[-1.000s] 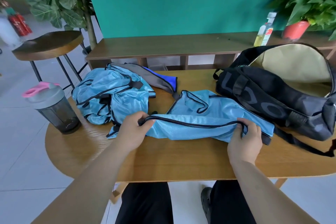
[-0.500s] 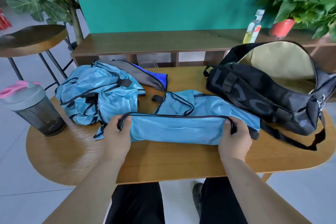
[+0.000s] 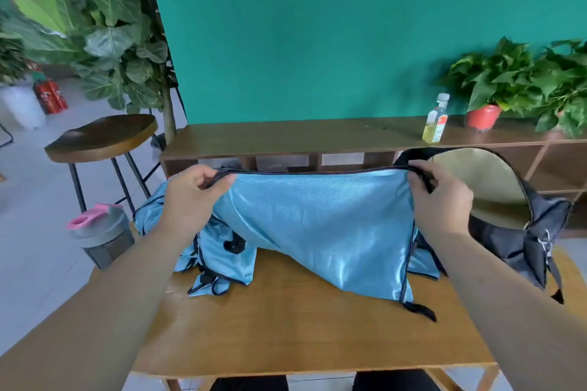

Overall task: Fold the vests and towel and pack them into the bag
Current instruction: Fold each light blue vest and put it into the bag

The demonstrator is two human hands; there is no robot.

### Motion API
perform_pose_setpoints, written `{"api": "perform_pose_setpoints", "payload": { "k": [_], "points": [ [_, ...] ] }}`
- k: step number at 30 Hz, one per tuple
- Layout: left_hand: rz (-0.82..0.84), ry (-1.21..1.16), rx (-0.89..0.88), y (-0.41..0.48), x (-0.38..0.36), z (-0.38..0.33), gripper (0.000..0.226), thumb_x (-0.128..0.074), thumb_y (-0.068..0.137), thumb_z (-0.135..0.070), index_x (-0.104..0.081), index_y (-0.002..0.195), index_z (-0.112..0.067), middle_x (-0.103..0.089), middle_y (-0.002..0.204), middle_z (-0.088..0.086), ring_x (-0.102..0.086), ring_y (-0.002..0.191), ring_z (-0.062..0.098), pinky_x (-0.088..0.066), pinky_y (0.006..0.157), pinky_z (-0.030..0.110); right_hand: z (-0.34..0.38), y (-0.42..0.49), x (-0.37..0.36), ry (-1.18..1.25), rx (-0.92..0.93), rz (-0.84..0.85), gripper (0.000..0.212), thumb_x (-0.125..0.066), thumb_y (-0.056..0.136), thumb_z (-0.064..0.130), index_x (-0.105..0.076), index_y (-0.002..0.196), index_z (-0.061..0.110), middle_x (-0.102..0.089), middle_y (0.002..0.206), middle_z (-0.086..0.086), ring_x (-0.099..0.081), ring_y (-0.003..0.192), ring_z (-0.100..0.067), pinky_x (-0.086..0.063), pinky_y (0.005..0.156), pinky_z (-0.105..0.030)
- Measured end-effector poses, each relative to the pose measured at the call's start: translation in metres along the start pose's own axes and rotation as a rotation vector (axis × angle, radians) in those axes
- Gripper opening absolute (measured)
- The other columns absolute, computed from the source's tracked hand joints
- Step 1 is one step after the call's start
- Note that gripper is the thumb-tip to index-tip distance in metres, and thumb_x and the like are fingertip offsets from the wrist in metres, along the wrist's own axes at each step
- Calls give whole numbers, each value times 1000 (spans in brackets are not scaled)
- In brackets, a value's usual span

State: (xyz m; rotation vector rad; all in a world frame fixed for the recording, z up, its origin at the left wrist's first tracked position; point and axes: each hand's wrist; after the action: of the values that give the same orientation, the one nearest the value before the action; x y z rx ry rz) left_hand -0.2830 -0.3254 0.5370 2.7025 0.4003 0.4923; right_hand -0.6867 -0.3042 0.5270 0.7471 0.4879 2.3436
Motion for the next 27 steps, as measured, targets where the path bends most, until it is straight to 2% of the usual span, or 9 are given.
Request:
{"api": "perform_pose_setpoints", "payload": {
  "k": [4, 6, 8, 11, 14, 17, 21, 24, 27],
  "points": [
    [83, 11, -15, 27, 16, -42, 28, -78, 93, -36, -74, 93, -8, -66, 82, 19, -52, 76, 16, -39, 66, 26, 44, 49, 32, -30, 116, 30, 19, -73, 98, 26, -77, 116, 29, -69, 93, 15, -63, 92, -11, -46, 89, -27],
    [175, 59, 8, 43, 28, -56, 30, -76, 94, -43, -77, 98, -14, -72, 93, 18, -58, 83, 17, -45, 76, 32, 62, 69, 46, -31, 141, 21, 19, -76, 95, 25, -78, 114, 26, -72, 98, 10, -65, 93, -12, -46, 89, -25],
    [279, 86, 55, 58, 45, -69, 31, -74, 93, -51, -79, 104, -22, -77, 105, 9, -68, 99, 20, -54, 97, 44, 79, 85, 61, 37, 136, 28, 21, -77, 95, 23, -78, 115, 25, -74, 100, 10, -68, 92, -12, -49, 86, -23],
    [322, 24, 52, 69, 59, -91, 26, -73, 97, -43, -81, 113, -24, -78, 117, -1, -70, 118, 26, -50, 111, 50, 100, 98, 80, 116, 144, 56, 22, -77, 96, 20, -77, 117, 27, -75, 101, 13, -70, 93, -4, -52, 82, -20],
    [106, -47, -78, 70, 57, -118, 22, -76, 96, -30, -80, 111, -15, -80, 111, 0, -73, 112, 22, -54, 102, 38, 111, 102, 88, 21, 216, 37, 25, -73, 98, 18, -76, 121, 26, -76, 105, 7, -70, 97, -15, -52, 88, -27],
    [-52, -86, -175, 71, 56, -140, 24, -82, 91, -32, -78, 97, -9, -79, 99, 11, -71, 89, 18, -57, 90, 46, 122, 100, 92, -89, 313, -51, 30, -63, 102, 12, -73, 127, 26, -76, 114, 1, -68, 104, -23, -55, 99, -38],
    [-139, -46, -282, 72, 61, -156, 40, -81, 91, -38, -70, 87, 0, -65, 89, 31, -51, 69, 15, -40, 67, 35, 137, 96, 92, -89, 347, -93, 34, -56, 104, 10, -71, 131, 22, -76, 119, -3, -68, 107, -24, -54, 102, -39],
    [-156, -37, -305, 73, 69, -161, 42, -80, 93, -40, -68, 84, -1, -56, 76, 28, -42, 65, 15, -33, 64, 33, 145, 98, 95, -61, 342, -110, 29, -61, 103, 13, -71, 130, 20, -74, 109, -2, -65, 98, -18, -49, 93, -28],
    [-116, -41, -288, 74, 76, -165, 23, -77, 95, -34, -76, 92, -12, -72, 83, 12, -56, 72, 12, -42, 72, 31, 150, 102, 102, -50, 345, -87, 23, -65, 103, 17, -71, 125, 21, -71, 97, 4, -64, 87, -15, -47, 84, -26]
  ]
}}
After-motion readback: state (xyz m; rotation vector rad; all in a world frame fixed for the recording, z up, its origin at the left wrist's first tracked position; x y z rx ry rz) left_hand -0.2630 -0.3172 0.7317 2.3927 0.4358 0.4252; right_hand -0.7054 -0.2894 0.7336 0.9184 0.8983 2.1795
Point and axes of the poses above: each hand's wrist, its own y-axis towards the middle knuckle, its own x-axis out of the back of the hand, z = x × y
